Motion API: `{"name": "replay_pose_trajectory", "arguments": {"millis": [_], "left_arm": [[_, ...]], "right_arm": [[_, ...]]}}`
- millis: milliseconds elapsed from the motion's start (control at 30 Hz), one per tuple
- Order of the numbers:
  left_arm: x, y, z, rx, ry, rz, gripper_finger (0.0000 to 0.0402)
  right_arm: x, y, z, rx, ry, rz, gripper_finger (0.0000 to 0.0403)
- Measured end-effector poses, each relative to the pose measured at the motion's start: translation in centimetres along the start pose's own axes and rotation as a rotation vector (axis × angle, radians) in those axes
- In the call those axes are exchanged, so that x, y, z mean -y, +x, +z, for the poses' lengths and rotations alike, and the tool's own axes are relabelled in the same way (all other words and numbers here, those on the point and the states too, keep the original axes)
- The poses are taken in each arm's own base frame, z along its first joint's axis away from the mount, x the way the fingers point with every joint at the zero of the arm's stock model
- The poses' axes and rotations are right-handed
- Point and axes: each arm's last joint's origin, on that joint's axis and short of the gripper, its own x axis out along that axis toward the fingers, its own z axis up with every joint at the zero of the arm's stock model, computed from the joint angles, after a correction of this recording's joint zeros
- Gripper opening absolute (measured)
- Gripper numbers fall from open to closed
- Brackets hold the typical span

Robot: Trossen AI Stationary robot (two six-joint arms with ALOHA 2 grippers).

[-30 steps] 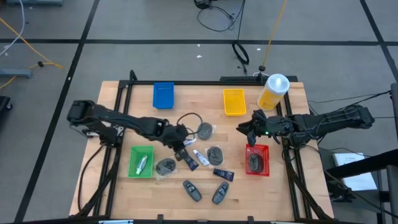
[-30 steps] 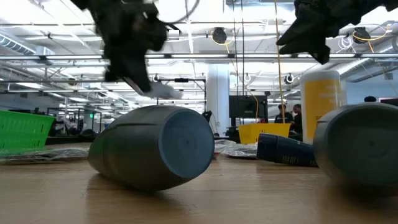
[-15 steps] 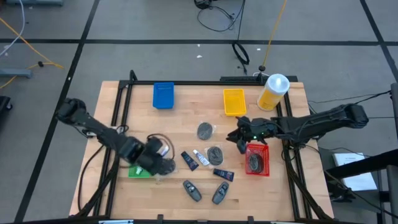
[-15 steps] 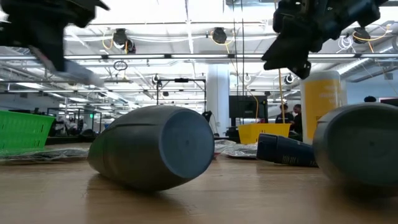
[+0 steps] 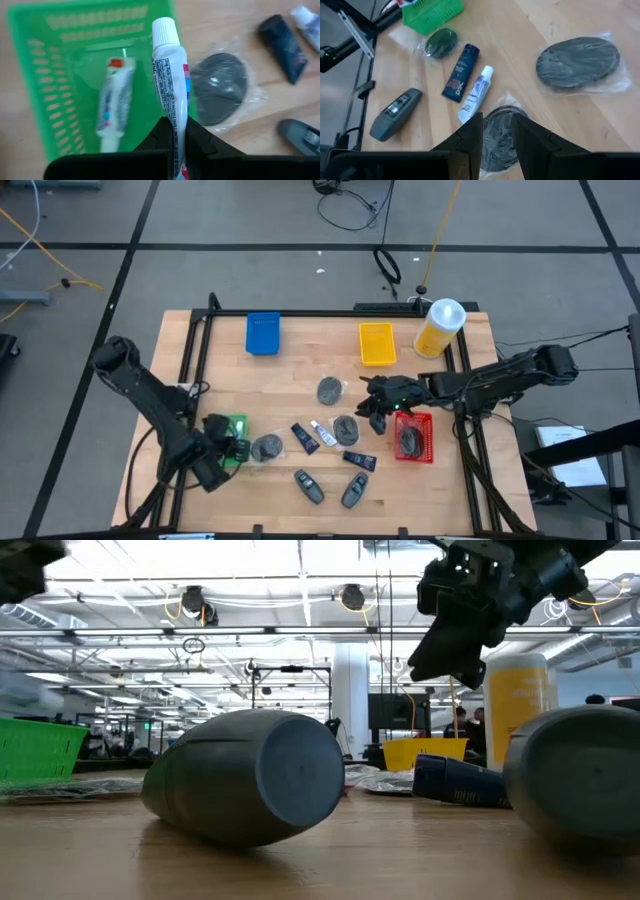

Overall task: Pick & Place Travel size toiletries
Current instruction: Put the white toothpaste into the green bin

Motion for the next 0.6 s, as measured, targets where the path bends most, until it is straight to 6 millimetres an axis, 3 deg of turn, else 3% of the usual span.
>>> {"name": "replay_pose_trajectory", "arguments": {"millis": [167, 300, 600], "left_arm": [[-1.3, 0.9, -0.4, -0.022, -0.011, 0.061, 0.0025], [-1.3, 1.0, -0.2, -0.016, 0.014, 0.066, 0.0024], [-1.0, 1.2, 0.3, -0.005, 0.070, 0.079, 0.0077]], "right_arm": [[0.6, 1.0, -0.4, -0.035, -0.014, -0.035, 0.0093], [1.1, 1.7, -0.5, -0.050, -0.011, -0.055, 0.0100], [1.2, 2.5, -0.6, -0.034, -0.043, -0.049, 0.0163]]}}
